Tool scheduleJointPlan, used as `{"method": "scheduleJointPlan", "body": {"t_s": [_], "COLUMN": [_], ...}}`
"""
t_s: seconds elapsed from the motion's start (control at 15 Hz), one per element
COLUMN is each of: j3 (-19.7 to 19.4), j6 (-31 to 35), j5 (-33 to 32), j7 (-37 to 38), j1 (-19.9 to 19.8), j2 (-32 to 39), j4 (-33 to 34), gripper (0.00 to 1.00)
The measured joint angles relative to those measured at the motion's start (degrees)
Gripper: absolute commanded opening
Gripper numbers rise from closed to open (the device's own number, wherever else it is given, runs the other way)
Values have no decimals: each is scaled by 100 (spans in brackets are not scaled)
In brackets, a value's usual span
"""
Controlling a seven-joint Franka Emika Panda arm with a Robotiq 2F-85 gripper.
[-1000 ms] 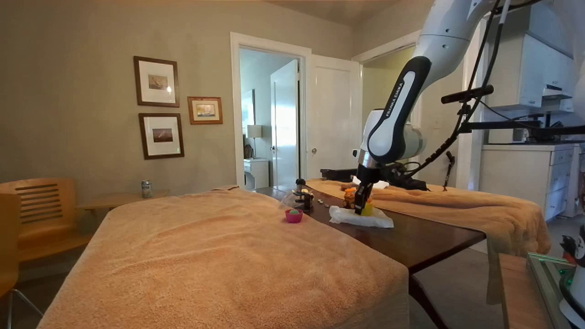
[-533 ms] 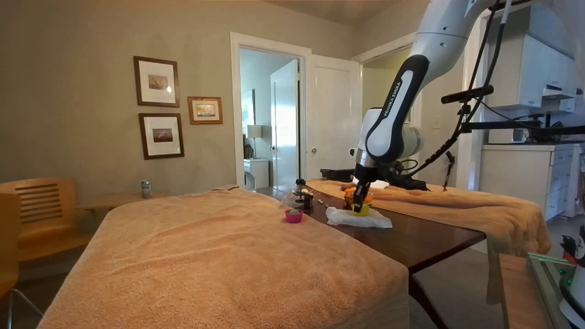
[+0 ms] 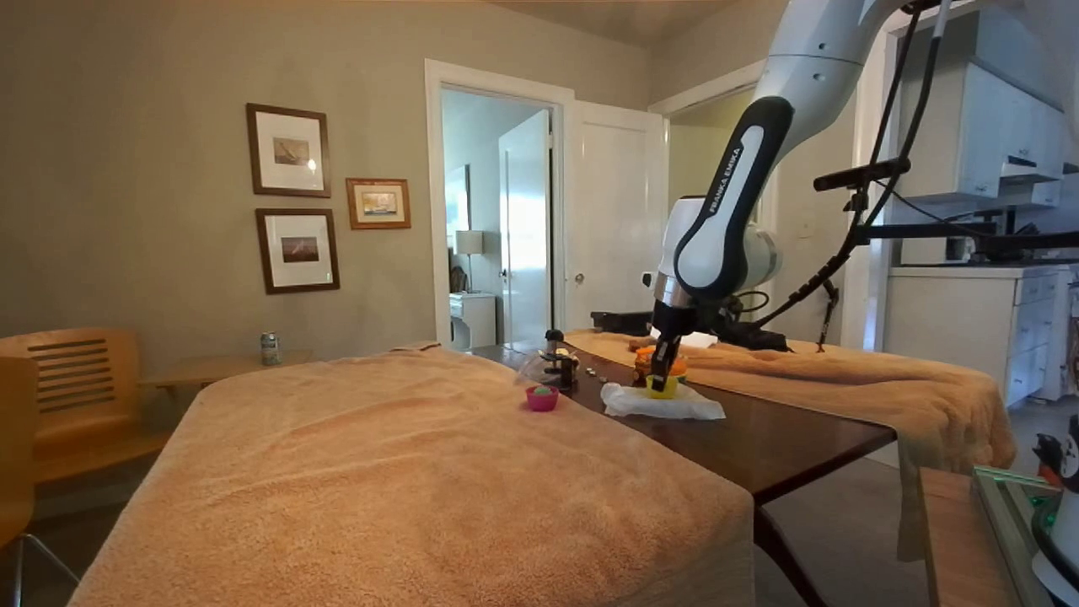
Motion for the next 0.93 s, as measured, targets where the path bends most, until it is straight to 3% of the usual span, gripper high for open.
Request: {"method": "scheduleJointPlan", "body": {"t_s": [0.67,0.93], "j3": [22,-91], "j6": [320,461], "j5": [-374,-450], "j7": [-609,-683], "j1": [752,859], "j2": [-645,-933], "j4": [-998,-1169], "gripper": [1,1]}}
